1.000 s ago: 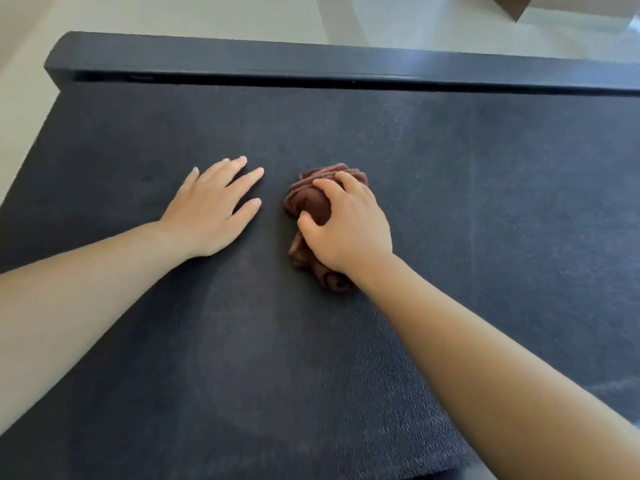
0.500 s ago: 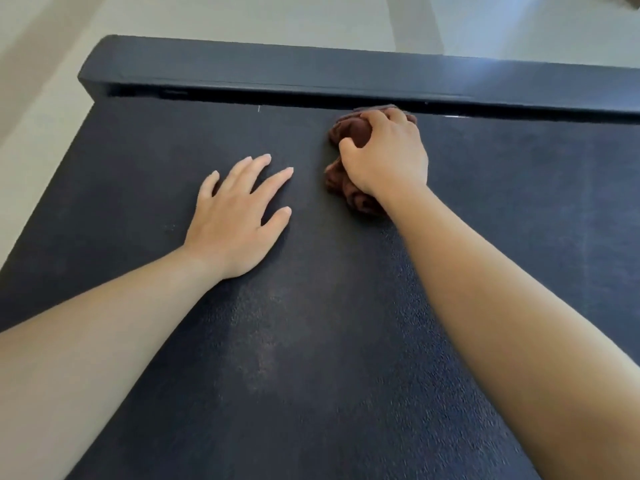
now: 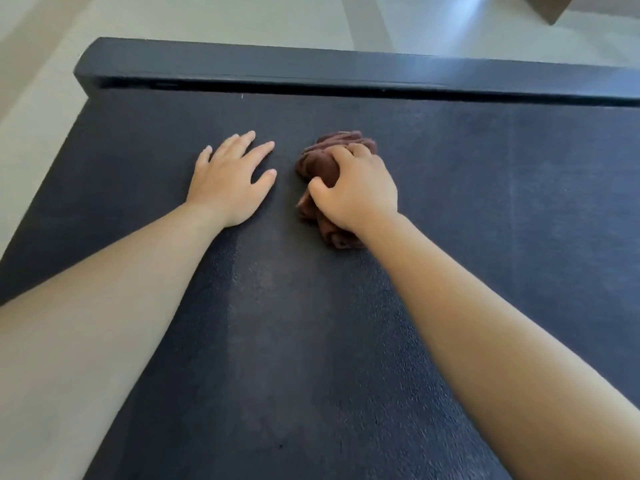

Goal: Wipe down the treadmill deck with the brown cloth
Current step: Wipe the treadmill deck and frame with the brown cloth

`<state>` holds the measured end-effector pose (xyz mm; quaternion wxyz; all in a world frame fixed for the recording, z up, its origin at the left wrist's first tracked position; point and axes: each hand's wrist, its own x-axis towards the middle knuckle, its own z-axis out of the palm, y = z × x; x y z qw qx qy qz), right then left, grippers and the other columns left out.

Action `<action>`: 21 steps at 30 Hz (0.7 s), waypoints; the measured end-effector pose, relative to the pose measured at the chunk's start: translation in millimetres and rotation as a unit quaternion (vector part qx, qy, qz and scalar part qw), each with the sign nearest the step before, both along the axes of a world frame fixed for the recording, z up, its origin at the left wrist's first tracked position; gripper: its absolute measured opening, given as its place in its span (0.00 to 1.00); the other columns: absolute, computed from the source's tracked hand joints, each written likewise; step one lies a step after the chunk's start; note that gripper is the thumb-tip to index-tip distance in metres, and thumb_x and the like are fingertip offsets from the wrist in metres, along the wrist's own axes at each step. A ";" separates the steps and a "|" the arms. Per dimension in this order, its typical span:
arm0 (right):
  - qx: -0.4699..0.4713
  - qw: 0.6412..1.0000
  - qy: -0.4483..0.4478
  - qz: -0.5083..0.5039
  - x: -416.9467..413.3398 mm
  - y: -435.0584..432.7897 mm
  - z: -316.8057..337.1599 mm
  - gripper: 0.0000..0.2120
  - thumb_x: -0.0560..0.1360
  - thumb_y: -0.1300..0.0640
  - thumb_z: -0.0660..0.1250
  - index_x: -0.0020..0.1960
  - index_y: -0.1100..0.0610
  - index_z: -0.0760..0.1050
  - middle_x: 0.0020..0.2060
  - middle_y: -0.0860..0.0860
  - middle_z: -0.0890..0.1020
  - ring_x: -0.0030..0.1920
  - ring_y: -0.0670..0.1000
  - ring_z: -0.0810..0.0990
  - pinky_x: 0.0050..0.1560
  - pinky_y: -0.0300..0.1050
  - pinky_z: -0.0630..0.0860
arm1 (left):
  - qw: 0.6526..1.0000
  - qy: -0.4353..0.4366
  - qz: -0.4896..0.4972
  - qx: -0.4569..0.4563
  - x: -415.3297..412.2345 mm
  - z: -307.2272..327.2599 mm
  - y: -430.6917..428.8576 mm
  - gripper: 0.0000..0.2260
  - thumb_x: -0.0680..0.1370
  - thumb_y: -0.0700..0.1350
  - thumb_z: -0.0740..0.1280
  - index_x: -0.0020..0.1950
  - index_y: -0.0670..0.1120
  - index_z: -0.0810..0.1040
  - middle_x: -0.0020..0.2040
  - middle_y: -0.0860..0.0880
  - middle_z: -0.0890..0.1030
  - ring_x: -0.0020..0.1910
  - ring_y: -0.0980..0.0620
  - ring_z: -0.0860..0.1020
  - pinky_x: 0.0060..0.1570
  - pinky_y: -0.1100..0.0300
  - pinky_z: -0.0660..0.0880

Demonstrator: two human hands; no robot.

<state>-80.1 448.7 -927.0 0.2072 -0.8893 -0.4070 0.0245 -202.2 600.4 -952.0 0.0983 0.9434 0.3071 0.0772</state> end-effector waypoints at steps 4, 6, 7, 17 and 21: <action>0.001 1.000 0.003 -0.008 -53.0 -41.0 1.0 0.26 0.72 0.43 0.62 0.68 0.48 0.69 0.68 0.51 0.70 0.65 0.56 0.68 0.58 0.51 0.71 | 1.000 0.024 -0.005 0.003 -28.0 0.9 -30.2 0.23 0.81 0.55 0.51 0.76 0.53 0.56 0.78 0.49 0.53 0.76 0.48 0.50 0.73 0.46 0.48; -0.002 1.000 0.006 -0.006 -78.4 -58.6 2.5 0.25 0.72 0.43 0.62 0.68 0.48 0.69 0.68 0.51 0.70 0.66 0.56 0.68 0.58 0.50 0.70 | 0.999 0.032 -0.024 0.002 -49.3 2.6 -44.4 0.24 0.81 0.55 0.50 0.76 0.53 0.55 0.78 0.49 0.52 0.76 0.49 0.49 0.73 0.47 0.48; 0.001 1.000 0.005 -0.004 -90.0 -66.4 2.7 0.25 0.72 0.43 0.63 0.68 0.48 0.69 0.68 0.50 0.70 0.66 0.55 0.68 0.57 0.50 0.71 | 0.999 0.033 -0.034 -0.003 -59.7 4.1 -48.7 0.24 0.81 0.55 0.50 0.76 0.53 0.55 0.78 0.50 0.52 0.76 0.50 0.49 0.73 0.48 0.47; 0.022 1.000 0.006 0.008 -151.0 -83.0 -0.5 0.25 0.71 0.43 0.62 0.66 0.48 0.72 0.67 0.50 0.71 0.66 0.55 0.68 0.59 0.52 0.71 | 0.999 0.026 -0.033 -0.007 -171.4 9.4 -71.7 0.22 0.81 0.53 0.52 0.75 0.56 0.57 0.78 0.52 0.54 0.76 0.51 0.50 0.73 0.51 0.48; 0.008 1.000 0.022 0.014 -141.4 -55.1 5.4 0.25 0.72 0.43 0.62 0.67 0.49 0.70 0.67 0.50 0.70 0.66 0.55 0.67 0.60 0.53 0.70 | 0.999 0.025 -0.022 -0.011 -180.9 11.4 -79.5 0.21 0.81 0.52 0.52 0.75 0.55 0.58 0.77 0.51 0.54 0.76 0.51 0.51 0.72 0.50 0.49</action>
